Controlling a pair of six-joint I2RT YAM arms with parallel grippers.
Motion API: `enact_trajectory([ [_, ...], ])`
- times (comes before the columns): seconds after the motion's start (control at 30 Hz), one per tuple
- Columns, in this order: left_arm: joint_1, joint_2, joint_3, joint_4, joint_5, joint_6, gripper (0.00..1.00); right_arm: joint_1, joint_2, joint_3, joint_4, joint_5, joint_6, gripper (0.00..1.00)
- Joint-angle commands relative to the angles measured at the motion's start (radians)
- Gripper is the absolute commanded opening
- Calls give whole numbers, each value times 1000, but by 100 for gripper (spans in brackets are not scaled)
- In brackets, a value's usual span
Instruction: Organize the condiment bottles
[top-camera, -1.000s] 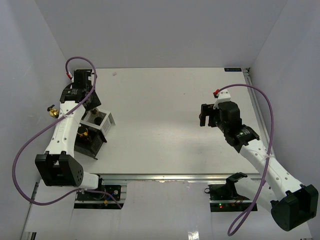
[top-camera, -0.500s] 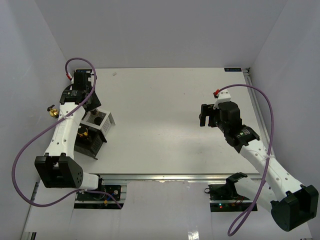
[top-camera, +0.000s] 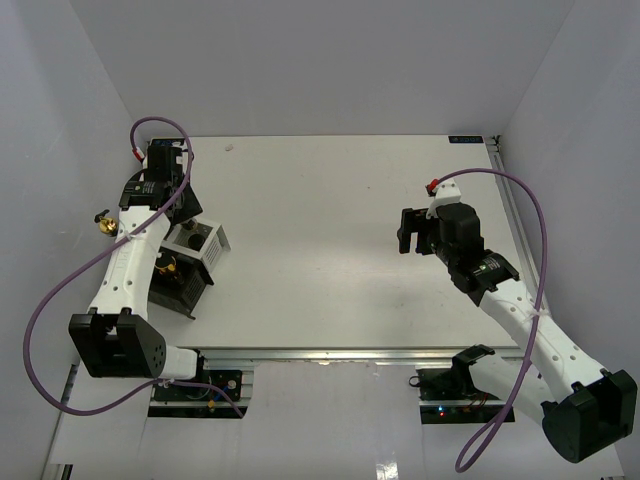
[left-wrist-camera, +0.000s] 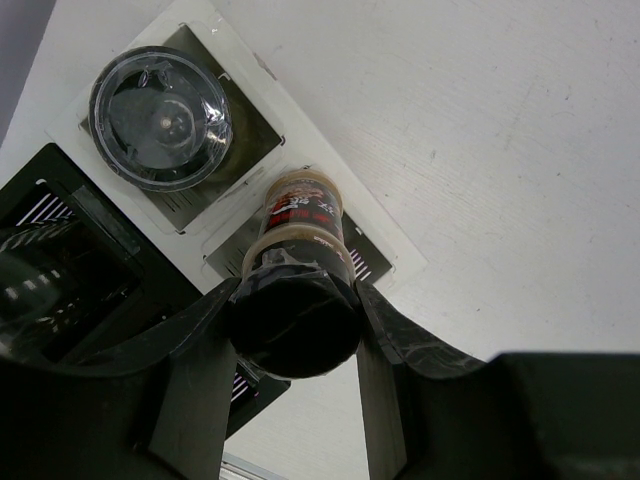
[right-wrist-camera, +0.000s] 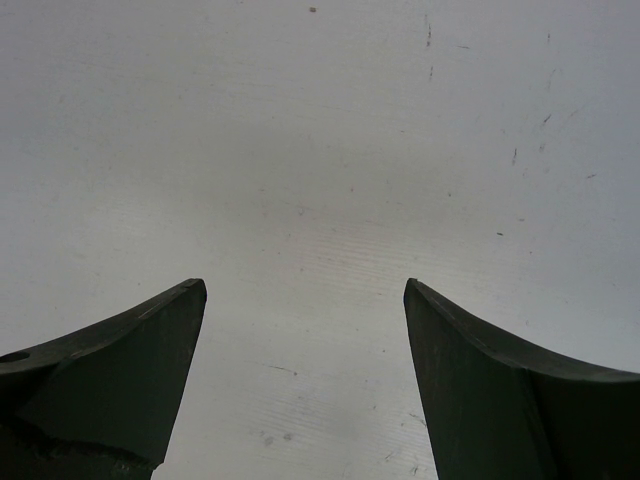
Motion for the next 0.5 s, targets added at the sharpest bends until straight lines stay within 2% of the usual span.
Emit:
enact_trajectory([
  [0.0, 6, -28, 17, -50, -16, 1, 0, -4, -8, 0, 39, -4, -6, 87],
  [0.47, 6, -13, 22, -70, -52, 8, 0, -3, 1, 3, 36, -10, -5, 87],
])
